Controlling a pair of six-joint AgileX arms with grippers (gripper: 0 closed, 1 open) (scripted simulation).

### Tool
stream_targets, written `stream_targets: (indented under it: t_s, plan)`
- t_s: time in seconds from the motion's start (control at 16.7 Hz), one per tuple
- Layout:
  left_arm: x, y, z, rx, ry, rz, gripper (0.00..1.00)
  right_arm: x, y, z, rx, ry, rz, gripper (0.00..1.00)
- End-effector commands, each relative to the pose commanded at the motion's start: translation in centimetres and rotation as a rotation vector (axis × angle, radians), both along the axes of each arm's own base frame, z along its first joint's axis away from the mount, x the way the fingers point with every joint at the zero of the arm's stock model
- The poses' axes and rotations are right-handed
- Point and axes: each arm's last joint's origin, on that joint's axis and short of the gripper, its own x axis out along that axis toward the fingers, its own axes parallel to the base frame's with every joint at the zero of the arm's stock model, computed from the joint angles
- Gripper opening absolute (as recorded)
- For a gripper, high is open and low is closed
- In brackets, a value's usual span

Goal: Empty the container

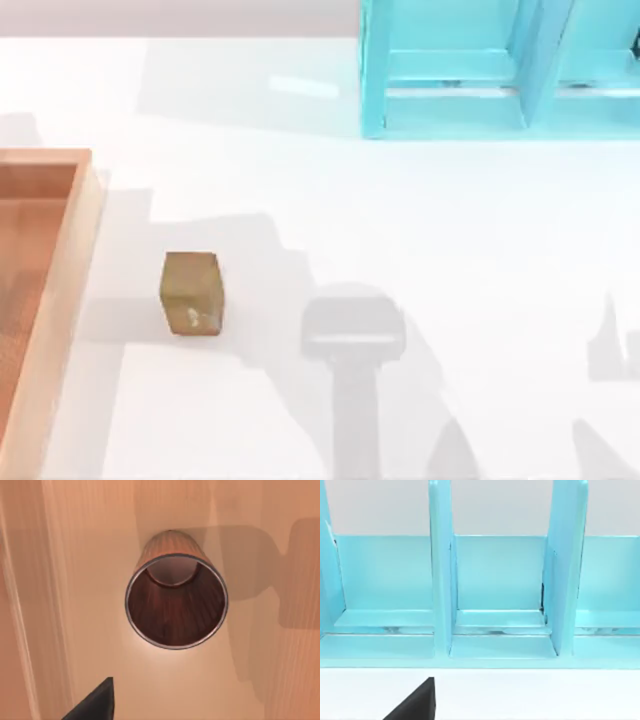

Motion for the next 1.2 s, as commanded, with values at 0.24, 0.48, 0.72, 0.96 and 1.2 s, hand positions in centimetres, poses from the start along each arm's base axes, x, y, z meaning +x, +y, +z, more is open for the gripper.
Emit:
stream_targets:
  t_s: [0.24,0.48,0.72,0.96,1.2]
  plan:
    - [0.4,0.0,-1.1,0.000,0.000,-0.001,1.00,0.0,0.0,0.0,0.000,0.000,0.000,1.00]
    - [0.9,0.1,-4.9,0.000,-0.001,0.000,1.00,0.0,0.0,0.0,0.000,0.000,0.000,1.00]
    - [0.4,0.1,-8.6,-0.001,0.003,0.000,1.00,0.0,0.0,0.0,0.000,0.000,0.000,1.00]
    - [0.0,0.1,-10.0,0.000,0.000,0.000,1.00,0.0,0.0,0.0,0.000,0.000,0.000,1.00]
    - [0.0,0.1,-10.0,0.000,0.000,0.000,0.92,0.0,0.0,0.0,0.000,0.000,0.000,1.00]
